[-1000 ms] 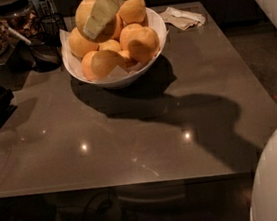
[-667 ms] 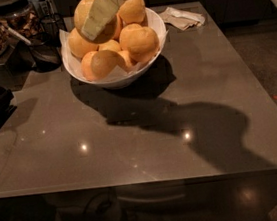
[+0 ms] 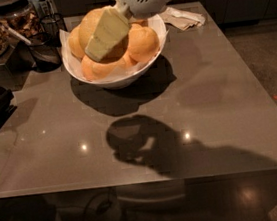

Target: Pick orange from white bowl

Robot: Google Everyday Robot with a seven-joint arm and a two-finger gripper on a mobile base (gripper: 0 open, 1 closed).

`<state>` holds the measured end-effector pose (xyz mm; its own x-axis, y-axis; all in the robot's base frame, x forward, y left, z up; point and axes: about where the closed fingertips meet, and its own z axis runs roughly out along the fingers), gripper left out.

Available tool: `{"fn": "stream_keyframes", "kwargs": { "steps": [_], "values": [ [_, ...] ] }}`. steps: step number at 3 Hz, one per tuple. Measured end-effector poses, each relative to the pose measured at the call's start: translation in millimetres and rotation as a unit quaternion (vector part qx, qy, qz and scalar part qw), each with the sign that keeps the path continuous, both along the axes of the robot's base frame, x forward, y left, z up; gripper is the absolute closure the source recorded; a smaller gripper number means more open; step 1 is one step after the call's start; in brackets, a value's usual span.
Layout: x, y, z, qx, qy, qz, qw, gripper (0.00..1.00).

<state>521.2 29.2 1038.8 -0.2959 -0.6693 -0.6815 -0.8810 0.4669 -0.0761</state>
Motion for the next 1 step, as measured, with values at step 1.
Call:
{"fn": "stream_keyframes", "kwargs": {
  "steps": [1],
  "values": [
    [-0.9,-0.5,-1.7,-0.002,0.001,0.0,1.0,1.0]
  ]
}}
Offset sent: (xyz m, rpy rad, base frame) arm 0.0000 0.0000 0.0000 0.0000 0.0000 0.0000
